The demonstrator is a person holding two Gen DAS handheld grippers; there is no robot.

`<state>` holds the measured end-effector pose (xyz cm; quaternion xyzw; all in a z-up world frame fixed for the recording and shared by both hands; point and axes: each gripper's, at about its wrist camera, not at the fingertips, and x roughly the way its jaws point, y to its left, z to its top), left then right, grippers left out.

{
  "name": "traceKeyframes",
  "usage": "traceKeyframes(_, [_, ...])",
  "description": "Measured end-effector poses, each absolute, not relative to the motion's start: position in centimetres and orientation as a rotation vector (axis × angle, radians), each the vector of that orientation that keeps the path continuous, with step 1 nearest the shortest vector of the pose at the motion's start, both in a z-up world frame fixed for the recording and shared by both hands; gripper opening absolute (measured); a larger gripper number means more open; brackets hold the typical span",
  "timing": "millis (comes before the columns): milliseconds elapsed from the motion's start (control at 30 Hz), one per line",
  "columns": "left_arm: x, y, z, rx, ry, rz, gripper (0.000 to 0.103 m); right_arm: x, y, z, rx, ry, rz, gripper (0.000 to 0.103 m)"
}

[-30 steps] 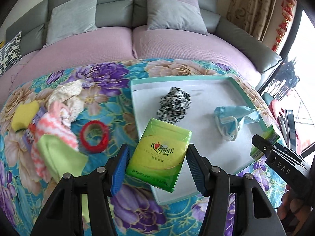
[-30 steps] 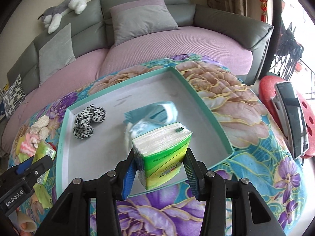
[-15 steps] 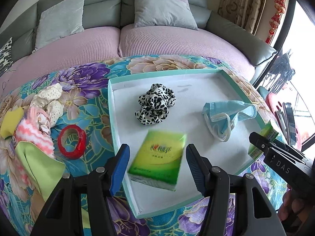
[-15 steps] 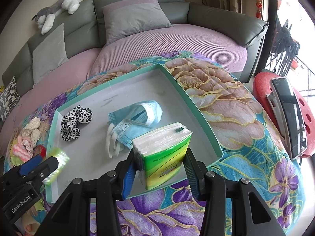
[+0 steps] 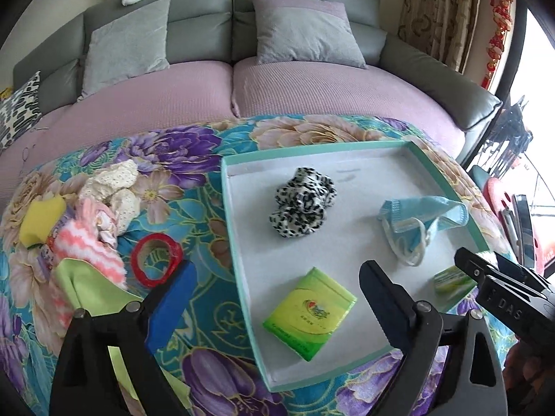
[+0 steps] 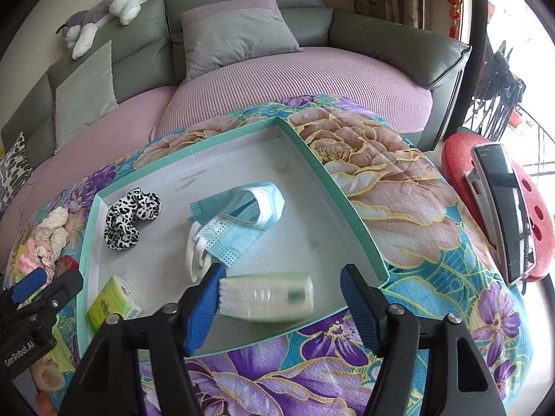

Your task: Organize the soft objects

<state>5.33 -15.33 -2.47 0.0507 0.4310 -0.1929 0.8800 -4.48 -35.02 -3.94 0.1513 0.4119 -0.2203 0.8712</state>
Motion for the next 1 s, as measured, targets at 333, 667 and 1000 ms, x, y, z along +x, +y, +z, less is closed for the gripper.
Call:
traceKeyframes(333, [6.4,-12.5,-2.6,0.055,0.870,-0.269,0.101,-4.3,-34.5,-3.6,0.270,0.847,-0.466,0.103])
traceKeyframes(667, [7.0,-9.1,-1.6,-0.030,0.826,-0.212,0.101,-4.3,-34.1,-3.5,0.245,0.852,-0.472,0.103])
traceKeyframes(1000, [7.0,-4.9,-0.5,-0.086,0.793,-0.141,0.101,-3.4,-30.2,-1.8,0.230,0.830,-0.340,0.103])
